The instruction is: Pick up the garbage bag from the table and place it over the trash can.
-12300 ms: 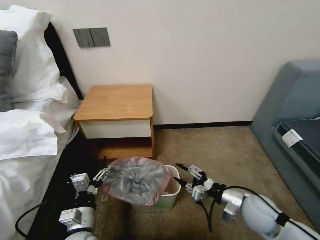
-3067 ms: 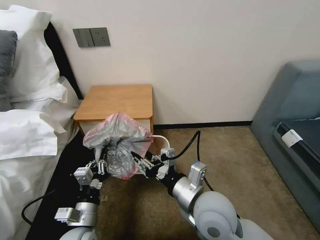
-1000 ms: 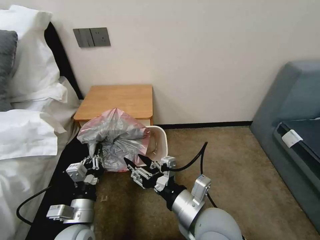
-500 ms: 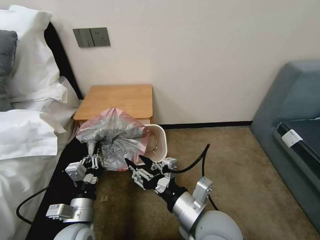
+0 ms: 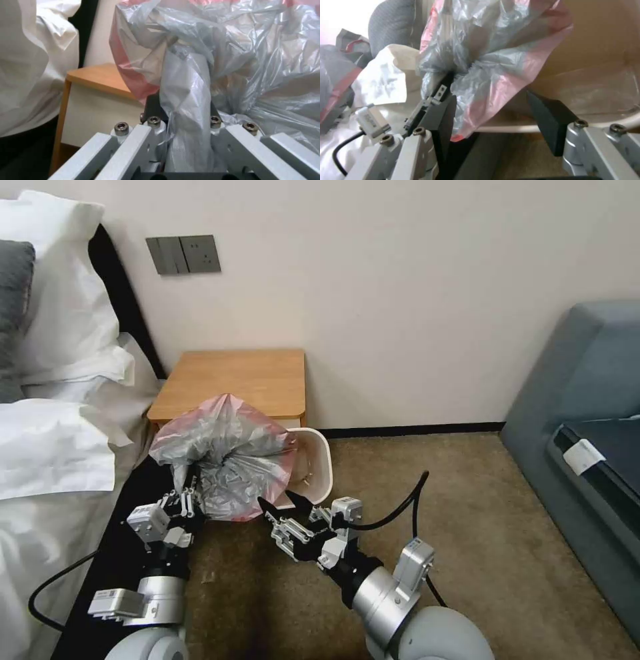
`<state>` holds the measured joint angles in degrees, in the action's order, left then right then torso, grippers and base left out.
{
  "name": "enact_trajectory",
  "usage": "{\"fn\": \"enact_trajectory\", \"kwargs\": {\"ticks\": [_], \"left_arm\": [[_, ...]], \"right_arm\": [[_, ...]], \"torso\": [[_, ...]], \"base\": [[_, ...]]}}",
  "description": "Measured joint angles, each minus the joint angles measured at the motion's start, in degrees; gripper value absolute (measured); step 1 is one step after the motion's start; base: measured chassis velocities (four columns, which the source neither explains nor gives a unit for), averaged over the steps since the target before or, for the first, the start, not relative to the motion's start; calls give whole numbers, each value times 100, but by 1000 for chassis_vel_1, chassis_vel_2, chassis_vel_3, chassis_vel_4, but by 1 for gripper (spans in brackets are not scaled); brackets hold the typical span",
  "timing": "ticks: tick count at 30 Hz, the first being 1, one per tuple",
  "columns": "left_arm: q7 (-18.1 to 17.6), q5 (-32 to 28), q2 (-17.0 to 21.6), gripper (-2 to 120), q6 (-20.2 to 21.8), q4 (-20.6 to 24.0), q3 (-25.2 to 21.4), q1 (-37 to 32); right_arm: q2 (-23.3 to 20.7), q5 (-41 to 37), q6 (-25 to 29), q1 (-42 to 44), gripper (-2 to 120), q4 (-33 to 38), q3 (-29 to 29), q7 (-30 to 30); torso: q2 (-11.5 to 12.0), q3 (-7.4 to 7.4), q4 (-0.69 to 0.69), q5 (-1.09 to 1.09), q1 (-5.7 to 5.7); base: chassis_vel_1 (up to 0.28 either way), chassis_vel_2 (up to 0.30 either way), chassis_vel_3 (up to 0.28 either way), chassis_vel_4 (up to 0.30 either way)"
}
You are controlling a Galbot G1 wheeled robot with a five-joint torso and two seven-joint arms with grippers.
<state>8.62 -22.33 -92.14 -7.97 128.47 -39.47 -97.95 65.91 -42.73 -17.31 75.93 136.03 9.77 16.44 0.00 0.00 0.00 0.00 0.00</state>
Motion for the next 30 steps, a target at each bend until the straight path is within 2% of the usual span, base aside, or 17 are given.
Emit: {"fn": "enact_trajectory", "kwargs": {"ticks": [13, 19, 20, 21, 22, 24, 26, 28, 29, 30], "left_arm": [[21, 49, 0, 9, -29, 118, 46, -102], [46, 184, 0, 9, -80, 89, 128, -152], [46, 189, 0, 9, -81, 83, 129, -153], [46, 193, 0, 9, -81, 72, 122, -149], [46, 193, 0, 9, -81, 72, 122, -149], [46, 191, 0, 9, -77, 53, 109, -116], [45, 190, 0, 9, -68, 46, 109, -104], [45, 188, 0, 9, -54, 31, 115, -90], [45, 188, 0, 9, -54, 31, 115, -90], [45, 188, 0, 9, -52, 19, 117, -86]], "right_arm": [[113, -47, 4, -213, 58, -151, 66, -20], [250, -165, 2, -630, 58, -414, 137, -25], [262, -165, 2, -646, 55, -435, 145, -29], [289, -155, 3, -661, 48, -472, 165, -51], [289, -155, 3, -661, 48, -472, 165, -51], [296, -95, 16, -637, 37, -503, 209, -73], [297, -86, 21, -636, 36, -506, 212, -75], [308, -75, 32, -642, 22, -522, 213, -75], [308, -75, 32, -642, 22, -522, 213, -75], [317, -66, 37, -646, 17, -537, 213, -75]], "torso": [[0, 0, 0, 0, 0], [0, 0, 0, 0, 0], [0, 0, 1, 0, 0], [0, 0, 0, 0, 0], [0, 0, 0, 0, 0], [0, 0, 0, 0, 0], [0, 0, 0, 0, 0], [0, 0, 0, 0, 0], [0, 0, 0, 0, 0], [0, 0, 0, 0, 0]], "base": [[0, 0, 0, 0], [0, 0, 0, 0], [0, 0, 0, 0], [0, 0, 0, 0], [0, 0, 0, 0], [0, 0, 0, 0], [0, 0, 0, 0], [0, 0, 0, 0], [0, 0, 0, 0], [0, 0, 0, 0]]}}
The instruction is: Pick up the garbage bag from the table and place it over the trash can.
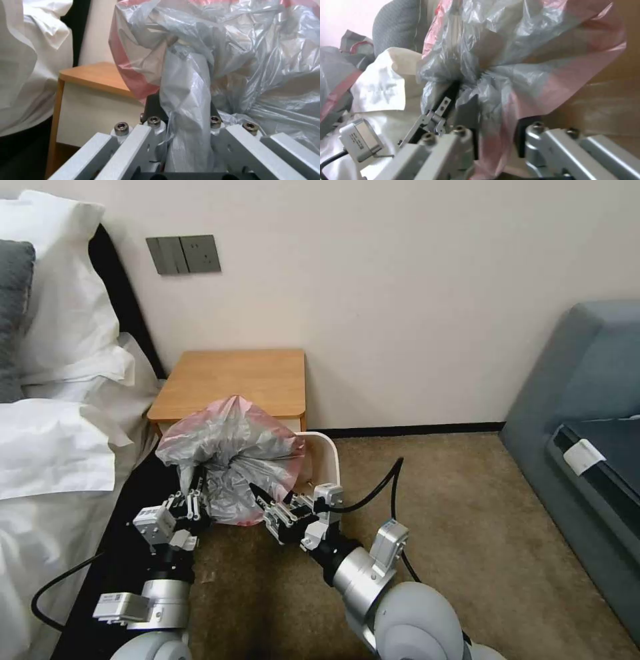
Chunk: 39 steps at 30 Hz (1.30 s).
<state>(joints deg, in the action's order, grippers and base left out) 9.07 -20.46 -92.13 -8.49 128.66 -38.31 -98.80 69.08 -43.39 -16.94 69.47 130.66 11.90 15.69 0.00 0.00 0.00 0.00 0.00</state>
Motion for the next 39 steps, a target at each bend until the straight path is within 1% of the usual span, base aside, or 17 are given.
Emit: {"fn": "enact_trajectory", "kwargs": {"ticks": [1, 2, 4, 5, 11, 14, 17, 21, 27, 35, 39], "left_arm": [[0, -1, 0, 9, 1, -7, 2, 0], [0, -1, 0, 9, 1, -7, 2, 0], [0, -1, 0, 9, 1, -12, 2, -1], [0, -3, 0, 9, 1, -12, 2, 0], [0, -21, 0, 9, 2, -12, -22, 12], [-1, -26, 0, 9, 4, -12, -32, 26], [-2, -32, 0, 9, 7, -6, -36, 31], [-2, -34, 0, 9, 9, 2, -28, 35], [1, -37, 0, 9, 10, 23, -21, 29], [-12, -124, 0, 9, 29, 39, -72, 54], [-14, -128, 0, 9, 30, 10, -77, 55]], "right_arm": [[8, 12, 3, -3, 14, -9, 0, -2], [8, 12, 3, -3, 14, -9, 0, -2], [24, 27, 10, -8, 2, -13, 2, -9], [27, 36, 12, -10, 0, -16, 3, -12], [19, 91, 23, 1, 0, 1, 6, -14], [4, 171, -16, 62, 0, 88, 26, 84], [-45, 366, -314, 279, 0, 342, 73, 430], [-96, 527, -498, 490, 0, 504, 103, 566], [-167, 764, -533, 661, 0, 568, 54, 562], [-254, 1253, -350, 952, 0, 693, -27, 305], [-267, 1377, -292, 1022, 0, 719, -38, 168]], "torso": [[0, 0, 0, 0, 0], [0, 0, 0, 0, 0], [0, 0, 0, 0, 0], [0, 0, 0, 0, 0], [0, 0, 1, 0, 0], [0, 0, 0, 1, 0], [0, 0, 0, 0, 0], [0, 0, 0, 0, 0], [0, 0, 0, 1, 0], [0, 0, 0, 1, 0], [0, 0, 0, 0, 0]], "base": [[0, 0, 0, 0], [0, 0, 0, 0], [0, 0, 0, 0], [0, 0, 0, 0], [0, 0, 0, 0], [0, 0, 0, 0], [0, 0, 0, 0], [0, 0, 0, 0], [0, 0, 0, 0], [0, 0, 0, 0], [0, 0, 0, 0]]}}
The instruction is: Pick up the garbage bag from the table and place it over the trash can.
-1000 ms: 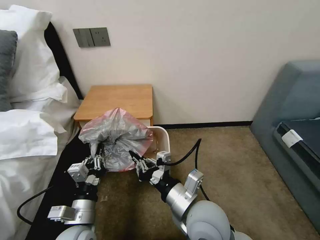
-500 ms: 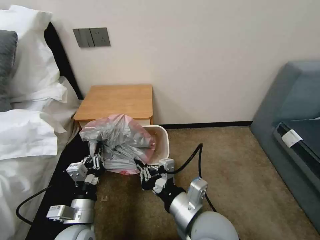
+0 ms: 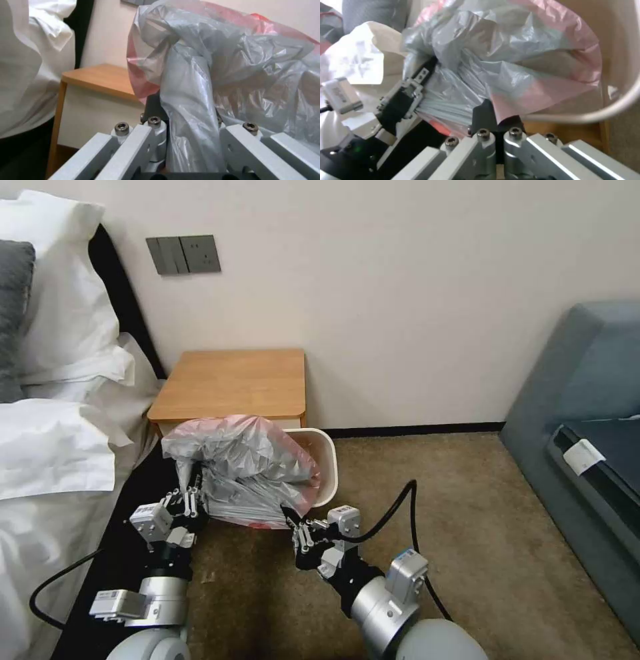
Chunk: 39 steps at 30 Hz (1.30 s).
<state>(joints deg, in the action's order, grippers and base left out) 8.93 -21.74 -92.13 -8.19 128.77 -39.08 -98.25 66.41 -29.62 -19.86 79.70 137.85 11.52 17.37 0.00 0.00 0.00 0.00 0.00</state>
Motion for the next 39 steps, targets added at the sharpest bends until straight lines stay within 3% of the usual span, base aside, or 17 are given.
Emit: {"fn": "enact_trajectory", "kwargs": {"ticks": [17, 20, 24, 33, 35, 39], "left_arm": [[-49, -48, 0, 9, 1, -49, -56, 44], [-53, -56, 0, 9, 0, -86, -55, 59], [-53, -80, 0, 9, 1, -114, -79, 82], [-64, -175, 0, 9, 18, -105, -123, 108], [-64, -204, 0, 9, 21, -73, -130, 104], [-36, -202, 0, 9, 21, -29, -117, 76]], "right_arm": [[-65, 610, 176, 250, 2, 16, -27, -487], [-100, 939, 416, 314, 18, 38, -29, -779], [-148, 1200, 597, 390, 32, 49, -58, -1010], [-285, 1783, 641, 516, 58, 20, -199, -1009], [-335, 2088, 915, 519, 70, -77, -349, -1022], [-444, 1776, 1173, 113, 85, -146, -738, -1117]], "torso": [[0, 0, 0, 0, 0], [0, 0, 0, 0, 0], [0, 0, 0, 0, 0], [0, 0, 0, 0, 0], [0, 0, -1, 1, 0], [0, 0, 0, 1, 0]], "base": [[0, 0, 0, 0], [0, 0, 0, 0], [0, 0, 0, 0], [0, 0, 0, 0], [0, 0, 0, 0], [0, 0, 0, 0]]}}
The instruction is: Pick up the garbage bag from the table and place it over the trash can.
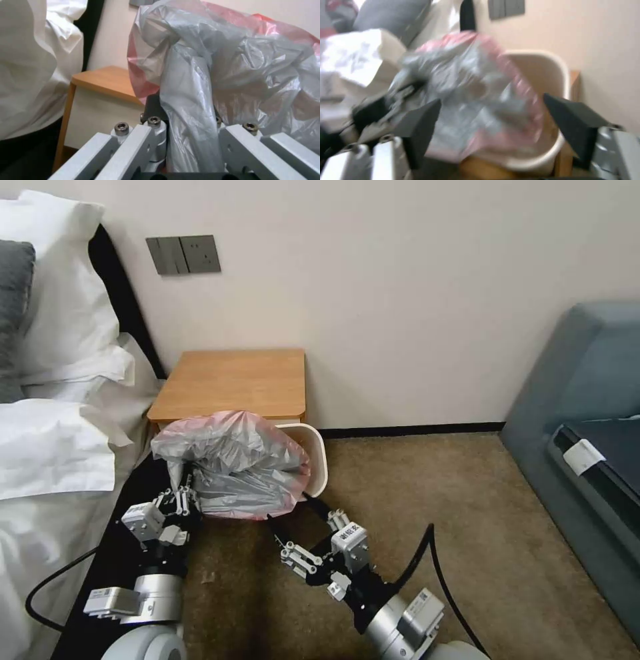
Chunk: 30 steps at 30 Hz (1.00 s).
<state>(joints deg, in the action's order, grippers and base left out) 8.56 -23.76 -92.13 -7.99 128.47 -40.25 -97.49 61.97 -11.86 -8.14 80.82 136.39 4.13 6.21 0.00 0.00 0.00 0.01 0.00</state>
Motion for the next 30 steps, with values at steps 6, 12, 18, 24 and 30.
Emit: {"fn": "enact_trajectory", "kwargs": {"ticks": [6, 12, 18, 24, 30], "left_arm": [[66, 34, 22, 9, 0, 52, 29, -42], [185, 156, 21, 9, -52, 76, 58, -91], [289, 299, 2, 9, -128, 105, 93, -138], [335, 348, 1, 9, -175, 105, 115, -149], [416, 351, 0, 9, -218, 106, 103, -152]], "right_arm": [[-328, -878, -31, -713, 99, -107, -184, -154], [-733, -2042, -387, -1588, 99, -190, 5, -149], [-1115, -2567, -663, -2324, 91, -448, 296, -117], [-1224, -2967, -817, -2543, 91, -581, 432, 5], [-1233, -3126, -909, -2788, 91, -737, 587, 80]], "torso": [[0, 0, 1, 0, 0], [0, -1, 1, -1, 0], [0, 0, 0, 0, 0], [0, -1, 0, 0, 0], [0, 0, 0, -1, 0]], "base": [[0, 0, 0, 0], [0, 0, 0, 0], [0, 0, 0, 0], [0, 0, 0, 0], [0, 0, 0, 0]]}}
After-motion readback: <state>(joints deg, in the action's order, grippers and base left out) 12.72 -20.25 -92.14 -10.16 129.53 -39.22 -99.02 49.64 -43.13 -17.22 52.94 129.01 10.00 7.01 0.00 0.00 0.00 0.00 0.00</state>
